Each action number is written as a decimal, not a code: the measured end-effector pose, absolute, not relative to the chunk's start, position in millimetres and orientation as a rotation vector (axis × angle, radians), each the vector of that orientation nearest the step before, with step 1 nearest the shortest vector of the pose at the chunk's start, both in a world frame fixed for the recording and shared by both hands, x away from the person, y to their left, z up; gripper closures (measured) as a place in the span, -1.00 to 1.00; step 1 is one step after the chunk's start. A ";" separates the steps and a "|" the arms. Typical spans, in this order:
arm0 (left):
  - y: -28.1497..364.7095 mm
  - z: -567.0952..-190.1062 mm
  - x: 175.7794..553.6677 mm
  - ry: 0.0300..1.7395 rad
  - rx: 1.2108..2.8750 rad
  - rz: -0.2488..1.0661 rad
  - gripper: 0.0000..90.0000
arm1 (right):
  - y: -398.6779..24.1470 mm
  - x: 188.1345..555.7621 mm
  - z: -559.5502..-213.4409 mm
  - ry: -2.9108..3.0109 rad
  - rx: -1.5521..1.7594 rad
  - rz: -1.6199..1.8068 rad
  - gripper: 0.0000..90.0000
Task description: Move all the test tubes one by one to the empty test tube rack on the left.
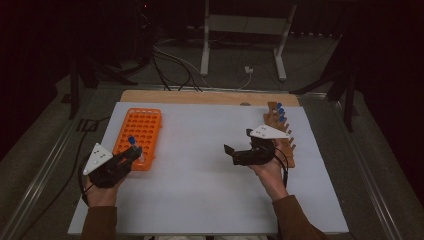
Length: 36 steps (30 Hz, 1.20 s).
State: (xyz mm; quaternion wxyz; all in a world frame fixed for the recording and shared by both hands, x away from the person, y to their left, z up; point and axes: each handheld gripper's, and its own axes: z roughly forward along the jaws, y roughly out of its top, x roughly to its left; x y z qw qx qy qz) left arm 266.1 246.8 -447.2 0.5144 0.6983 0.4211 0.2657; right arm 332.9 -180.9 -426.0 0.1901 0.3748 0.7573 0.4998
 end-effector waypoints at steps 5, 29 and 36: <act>250.0 -450.1 267.3 1.025 1.679 0.650 0.74 | -189.5 330.5 -426.3 2.119 1.056 1.406 -1.00; 254.2 -482.6 286.5 1.147 1.785 0.701 0.73 | -223.3 321.9 -431.6 2.092 1.085 1.361 -1.00; 252.6 -488.0 288.5 1.176 1.838 0.678 0.73 | -226.9 318.8 -433.1 2.089 1.085 1.355 -1.00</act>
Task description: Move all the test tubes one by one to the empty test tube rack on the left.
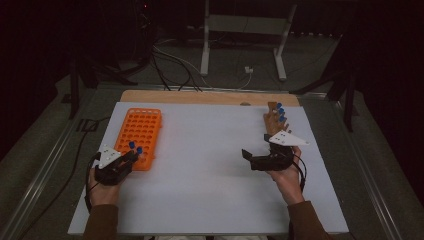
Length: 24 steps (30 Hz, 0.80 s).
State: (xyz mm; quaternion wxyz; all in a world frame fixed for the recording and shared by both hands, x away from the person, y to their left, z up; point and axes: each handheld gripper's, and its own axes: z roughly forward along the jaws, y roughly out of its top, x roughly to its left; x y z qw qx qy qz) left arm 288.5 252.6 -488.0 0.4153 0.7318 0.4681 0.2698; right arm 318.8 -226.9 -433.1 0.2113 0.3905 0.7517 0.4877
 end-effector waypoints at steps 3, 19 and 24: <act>253.0 -488.2 287.1 1.182 1.844 0.673 0.73 | -228.4 318.3 -433.6 2.086 1.086 1.354 -1.00; 250.4 -490.5 285.8 1.185 1.881 0.679 0.73 | -229.1 318.2 -436.0 2.087 1.094 1.357 -0.99; 248.1 -493.7 286.9 1.191 1.901 0.678 0.73 | -229.9 318.5 -436.7 2.086 1.096 1.357 -1.00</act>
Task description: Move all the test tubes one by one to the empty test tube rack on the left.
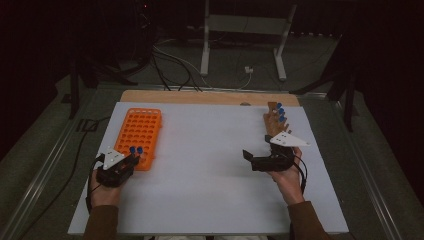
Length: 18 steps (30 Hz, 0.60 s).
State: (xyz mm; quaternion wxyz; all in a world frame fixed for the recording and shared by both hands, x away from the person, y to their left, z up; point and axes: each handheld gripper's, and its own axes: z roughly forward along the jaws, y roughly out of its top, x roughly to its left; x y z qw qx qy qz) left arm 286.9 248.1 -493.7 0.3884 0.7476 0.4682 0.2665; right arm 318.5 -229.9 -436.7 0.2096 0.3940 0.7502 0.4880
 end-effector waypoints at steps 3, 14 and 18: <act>248.7 -494.1 286.8 1.194 1.895 0.672 0.73 | -230.5 318.6 -437.1 2.086 1.098 1.356 -1.00; 251.6 -494.6 286.8 1.207 1.874 0.649 0.73 | -230.7 318.9 -436.4 2.080 1.095 1.363 -0.99; 252.1 -493.8 286.0 1.217 1.866 0.653 0.70 | -230.6 319.4 -435.9 2.081 1.093 1.360 -1.00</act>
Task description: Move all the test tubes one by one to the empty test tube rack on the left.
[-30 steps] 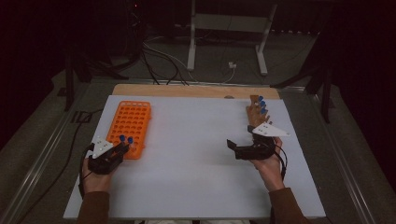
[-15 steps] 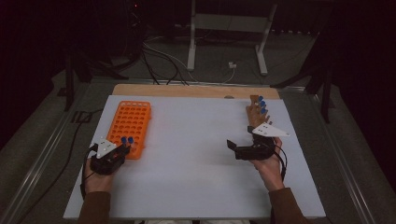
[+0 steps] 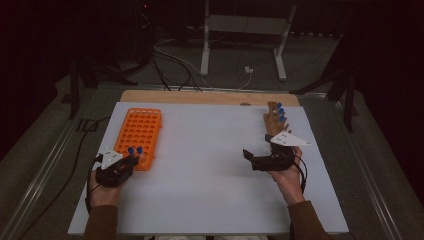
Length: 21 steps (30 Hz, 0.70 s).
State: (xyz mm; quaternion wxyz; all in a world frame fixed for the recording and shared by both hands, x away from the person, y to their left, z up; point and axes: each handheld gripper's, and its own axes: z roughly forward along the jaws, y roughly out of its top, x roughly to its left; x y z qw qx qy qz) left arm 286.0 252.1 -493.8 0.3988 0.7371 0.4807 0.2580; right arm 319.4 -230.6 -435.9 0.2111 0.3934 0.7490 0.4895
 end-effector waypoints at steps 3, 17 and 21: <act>254.8 -491.5 284.0 1.215 1.841 0.653 0.62 | -231.5 320.1 -434.8 2.077 1.092 1.360 -0.99; 265.2 -479.9 270.9 1.174 1.697 0.596 0.03 | -247.4 332.7 -426.7 2.030 1.125 1.331 -0.99; 264.0 -478.2 268.6 1.178 1.684 0.618 -0.22 | -256.6 338.6 -425.4 2.012 1.150 1.319 -1.00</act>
